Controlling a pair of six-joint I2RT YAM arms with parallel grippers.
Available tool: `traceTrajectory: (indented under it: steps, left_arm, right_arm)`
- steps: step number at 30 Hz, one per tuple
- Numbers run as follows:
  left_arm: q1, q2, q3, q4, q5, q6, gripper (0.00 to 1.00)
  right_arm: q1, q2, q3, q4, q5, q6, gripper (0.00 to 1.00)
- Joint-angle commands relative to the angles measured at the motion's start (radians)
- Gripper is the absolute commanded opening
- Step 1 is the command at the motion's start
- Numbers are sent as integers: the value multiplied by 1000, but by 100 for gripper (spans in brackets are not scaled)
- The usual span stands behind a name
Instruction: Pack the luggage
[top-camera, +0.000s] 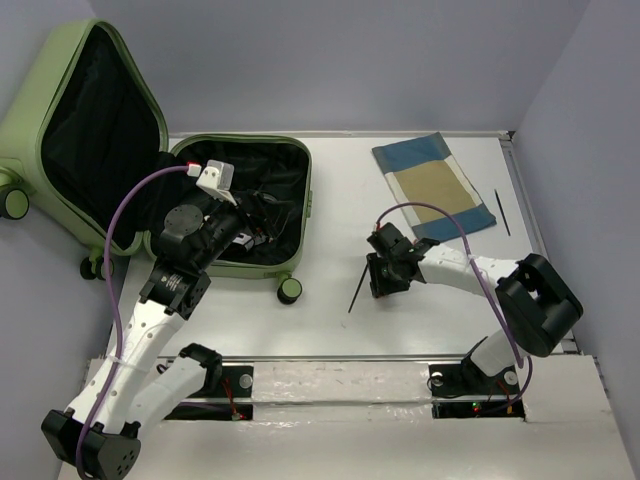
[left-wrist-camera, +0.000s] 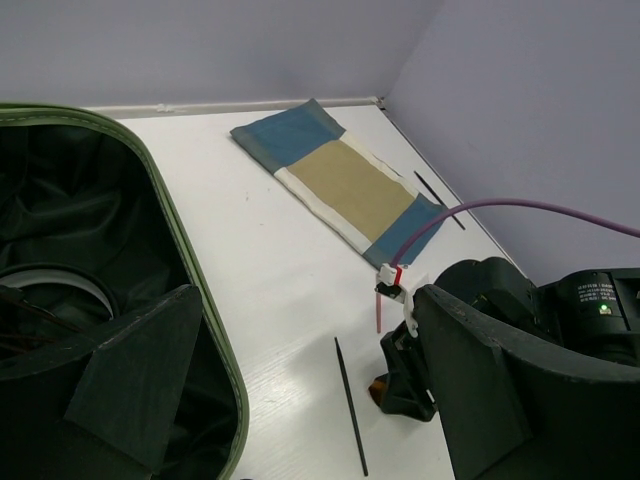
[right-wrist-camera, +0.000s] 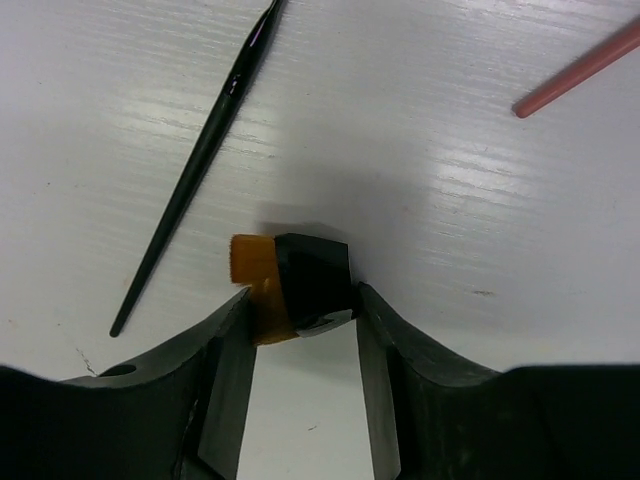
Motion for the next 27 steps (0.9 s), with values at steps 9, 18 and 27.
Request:
traceTrajectory:
  steps: [9,18,27]
  left_arm:
    - [-4,-3,14,40,18,5,99]
    - [-4,-3,15,42,18,4,99]
    - [16,-23,26,-3,-86,5,99]
  right_arm:
    - [5,-77,10,0,36,-3,36]
    - [5,-187,139,-45,18,-57,34]
    - [25,166,724,102,-183,-154,32]
